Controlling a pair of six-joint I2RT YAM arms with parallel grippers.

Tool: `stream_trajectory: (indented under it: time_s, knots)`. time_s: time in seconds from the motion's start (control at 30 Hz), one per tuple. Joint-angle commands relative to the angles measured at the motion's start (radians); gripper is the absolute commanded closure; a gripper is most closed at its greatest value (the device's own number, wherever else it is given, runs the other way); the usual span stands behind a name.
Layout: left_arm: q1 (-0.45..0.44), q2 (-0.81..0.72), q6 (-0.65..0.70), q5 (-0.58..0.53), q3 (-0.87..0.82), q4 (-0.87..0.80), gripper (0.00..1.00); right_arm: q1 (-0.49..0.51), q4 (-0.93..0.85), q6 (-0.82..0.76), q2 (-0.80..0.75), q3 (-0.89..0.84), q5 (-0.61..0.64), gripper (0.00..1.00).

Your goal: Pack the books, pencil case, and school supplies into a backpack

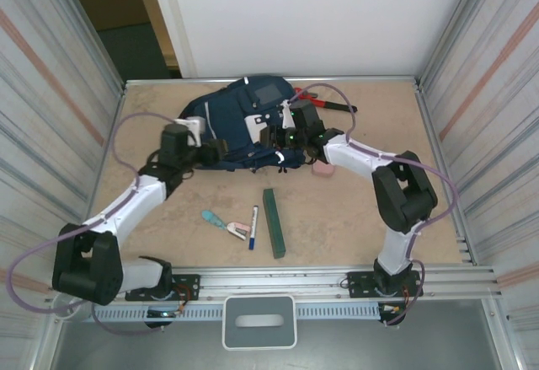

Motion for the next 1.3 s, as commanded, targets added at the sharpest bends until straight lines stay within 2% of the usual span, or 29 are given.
stream_trajectory:
  time_s: [0.0,0.17,0.4,0.6,0.8,1.1,1.27]
  knots:
    - [-0.106,0.086,0.021,-0.069,0.074,-0.042,0.38,-0.018,-0.058,0.063,0.058,-0.024,0.003,0.69]
    - [-0.206,0.269,0.018,-0.082,0.189,-0.065,0.45,0.003,0.037,0.125,0.060,-0.145,-0.016,0.79]
    - [-0.244,0.453,0.089,-0.180,0.334,-0.178,0.50,0.022,0.145,0.173,0.059,-0.246,-0.011,0.84]
    - [-0.246,0.518,0.132,-0.253,0.409,-0.229,0.53,0.023,0.182,0.182,0.047,-0.282,-0.009,0.84]
    - [-0.246,0.564,0.157,-0.253,0.457,-0.241,0.59,0.021,0.182,0.175,0.040,-0.289,-0.007,0.84]
    - [-0.246,0.628,0.198,-0.254,0.502,-0.297,0.58,0.017,0.169,0.162,0.007,-0.308,0.005,0.84]
    - [-0.238,0.675,0.234,-0.290,0.548,-0.349,0.70,0.016,0.160,0.153,-0.003,-0.316,0.012,0.84]
